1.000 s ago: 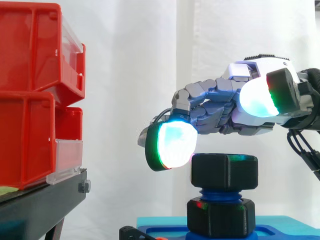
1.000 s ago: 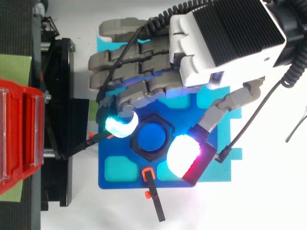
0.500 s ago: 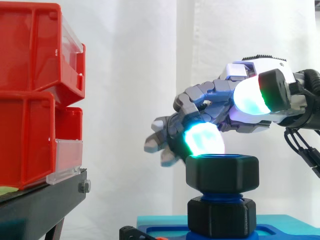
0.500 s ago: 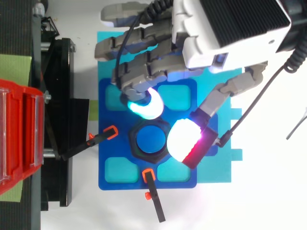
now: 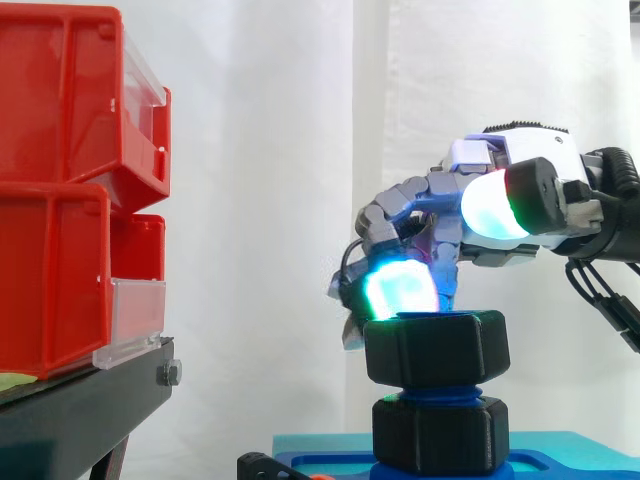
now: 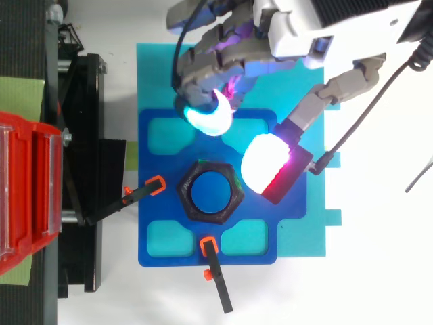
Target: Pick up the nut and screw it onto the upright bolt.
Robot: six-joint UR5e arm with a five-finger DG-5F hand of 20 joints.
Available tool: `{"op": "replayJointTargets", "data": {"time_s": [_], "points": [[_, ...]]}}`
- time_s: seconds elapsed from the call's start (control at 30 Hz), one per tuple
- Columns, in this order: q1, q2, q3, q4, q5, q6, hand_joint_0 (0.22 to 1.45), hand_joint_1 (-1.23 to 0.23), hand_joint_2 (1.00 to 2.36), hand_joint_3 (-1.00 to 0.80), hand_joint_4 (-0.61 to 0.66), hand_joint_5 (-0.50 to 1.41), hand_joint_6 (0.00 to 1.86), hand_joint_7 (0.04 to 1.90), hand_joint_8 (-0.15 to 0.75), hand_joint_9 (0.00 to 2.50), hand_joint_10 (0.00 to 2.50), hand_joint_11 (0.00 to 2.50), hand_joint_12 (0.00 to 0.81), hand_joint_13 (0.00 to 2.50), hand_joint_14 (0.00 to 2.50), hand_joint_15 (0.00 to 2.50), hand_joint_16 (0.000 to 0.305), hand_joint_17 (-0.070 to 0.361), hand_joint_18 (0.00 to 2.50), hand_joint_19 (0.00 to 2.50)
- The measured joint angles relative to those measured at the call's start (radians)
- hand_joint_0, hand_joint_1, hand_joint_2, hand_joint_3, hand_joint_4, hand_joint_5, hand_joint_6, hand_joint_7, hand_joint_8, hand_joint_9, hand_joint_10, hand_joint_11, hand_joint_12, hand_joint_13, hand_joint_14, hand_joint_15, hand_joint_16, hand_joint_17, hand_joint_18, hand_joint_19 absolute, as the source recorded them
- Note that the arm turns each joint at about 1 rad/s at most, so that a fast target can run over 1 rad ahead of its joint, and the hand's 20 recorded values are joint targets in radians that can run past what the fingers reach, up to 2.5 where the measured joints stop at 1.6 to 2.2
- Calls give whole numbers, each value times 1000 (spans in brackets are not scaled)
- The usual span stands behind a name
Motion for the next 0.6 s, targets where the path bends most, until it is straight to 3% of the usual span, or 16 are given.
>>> {"op": "replayJointTargets", "data": {"time_s": [0.27,0.6], "points": [[-1,0,1,39,-1,1,455,-318,1000,-500,133,-166,501,645,237,789,0,0,329,426,0,0,40,90,63,0],[20,0,1,51,3,1,437,-305,1000,-500,90,-182,501,587,226,511,0,0,341,144,0,0,44,100,0,0]]}}
